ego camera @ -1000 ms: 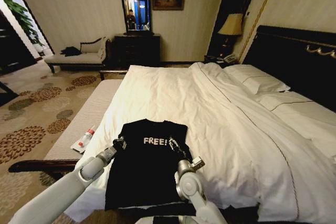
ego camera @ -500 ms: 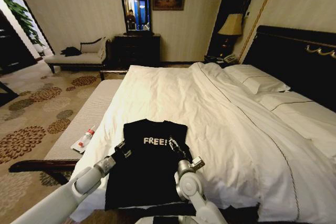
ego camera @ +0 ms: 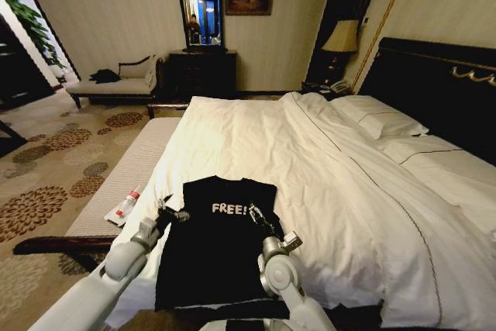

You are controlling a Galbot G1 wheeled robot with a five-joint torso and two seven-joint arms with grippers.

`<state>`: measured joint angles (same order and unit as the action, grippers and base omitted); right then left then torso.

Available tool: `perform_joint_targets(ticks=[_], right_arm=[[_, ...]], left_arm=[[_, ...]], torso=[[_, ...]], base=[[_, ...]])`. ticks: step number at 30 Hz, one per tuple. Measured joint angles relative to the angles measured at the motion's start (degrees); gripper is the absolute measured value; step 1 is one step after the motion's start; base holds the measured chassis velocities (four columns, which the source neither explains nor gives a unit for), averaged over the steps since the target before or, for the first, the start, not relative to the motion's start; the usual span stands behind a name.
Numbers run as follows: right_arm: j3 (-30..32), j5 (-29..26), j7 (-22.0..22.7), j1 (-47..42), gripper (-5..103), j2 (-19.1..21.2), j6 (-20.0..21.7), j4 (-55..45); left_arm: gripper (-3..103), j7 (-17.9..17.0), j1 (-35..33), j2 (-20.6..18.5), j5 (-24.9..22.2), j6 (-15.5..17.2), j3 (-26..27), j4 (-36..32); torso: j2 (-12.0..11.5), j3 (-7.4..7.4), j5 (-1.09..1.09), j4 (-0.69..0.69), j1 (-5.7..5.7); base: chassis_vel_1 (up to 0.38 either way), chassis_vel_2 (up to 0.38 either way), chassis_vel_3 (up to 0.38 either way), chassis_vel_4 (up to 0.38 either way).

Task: Fold the clothes on the bed.

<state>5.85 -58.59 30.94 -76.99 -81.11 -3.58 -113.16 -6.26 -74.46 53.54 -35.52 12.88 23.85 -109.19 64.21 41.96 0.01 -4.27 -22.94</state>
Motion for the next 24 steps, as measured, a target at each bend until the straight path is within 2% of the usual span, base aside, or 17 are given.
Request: perform_joint_targets(ticks=[2,3,4,9,13,18,19,21,23,24], right_arm=[[0.0,0.0,0.0,0.0,100,0.0,0.0,0.0],[0.0,-0.1,0.0,0.0,100,0.2,0.0,-0.1],[0.0,-0.1,0.0,0.0,100,0.3,0.0,-0.2],[0.0,-0.2,0.1,0.1,100,0.3,0.0,-0.2],[0.0,-0.3,0.3,-0.1,100,0.4,0.0,-0.4],[0.5,-0.4,0.6,-0.2,100,0.6,0.0,-0.6],[0.5,-0.5,0.7,-0.2,100,0.7,0.0,-0.6],[0.5,-0.5,0.8,-0.1,100,0.7,0.0,-0.6],[0.5,-0.5,0.8,-0.1,100,0.7,0.0,-0.6],[0.5,-0.5,0.9,0.1,100,0.6,0.0,-0.5]], left_arm=[[100,-0.3,0.1,0.5,-0.7,0.2,0.2,0.1],[100,-1.6,0.3,2.7,-3.6,1.2,0.6,1.1],[100,-2.1,0.3,3.7,-4.2,1.6,0.5,1.7],[100,-3.1,0.2,6.2,-4.0,3.2,-1.6,3.9],[100,-3.4,0.3,6.1,-2.2,4.1,-2.6,4.9],[100,-6.1,0.1,5.7,-4.7,5.9,-2.6,4.5],[100,-6.8,0.3,5.4,-4.1,6.2,-2.6,4.5],[100,-6.4,0.5,4.1,0.8,6.2,-2.9,4.5],[100,-6.0,0.5,3.5,2.6,6.1,-3.2,4.4],[100,-5.0,0.9,1.2,6.3,6.0,-4.1,3.9]], torso=[[0.0,0.00,0.00,0.00,0.00],[0.0,0.00,0.00,0.01,0.00],[0.0,0.00,0.00,0.01,0.00],[0.0,0.00,-0.01,0.01,0.00],[0.0,0.00,-0.01,0.01,0.00],[0.0,0.00,-0.01,0.02,0.00],[0.0,0.00,-0.01,0.01,0.00],[0.0,0.00,-0.01,0.01,0.00],[0.0,0.00,-0.01,0.01,0.00],[0.0,0.00,-0.02,0.02,0.00]], base=[[0.000,0.000,0.000,0.000],[0.000,0.000,0.000,0.000],[0.000,0.000,0.000,0.000],[0.000,0.000,0.000,0.000],[0.000,0.000,0.000,0.000],[0.000,0.000,0.000,0.000],[0.000,0.000,0.000,0.000],[0.000,0.000,0.000,0.000],[0.000,0.000,0.000,0.000],[0.000,0.000,0.000,0.000]])
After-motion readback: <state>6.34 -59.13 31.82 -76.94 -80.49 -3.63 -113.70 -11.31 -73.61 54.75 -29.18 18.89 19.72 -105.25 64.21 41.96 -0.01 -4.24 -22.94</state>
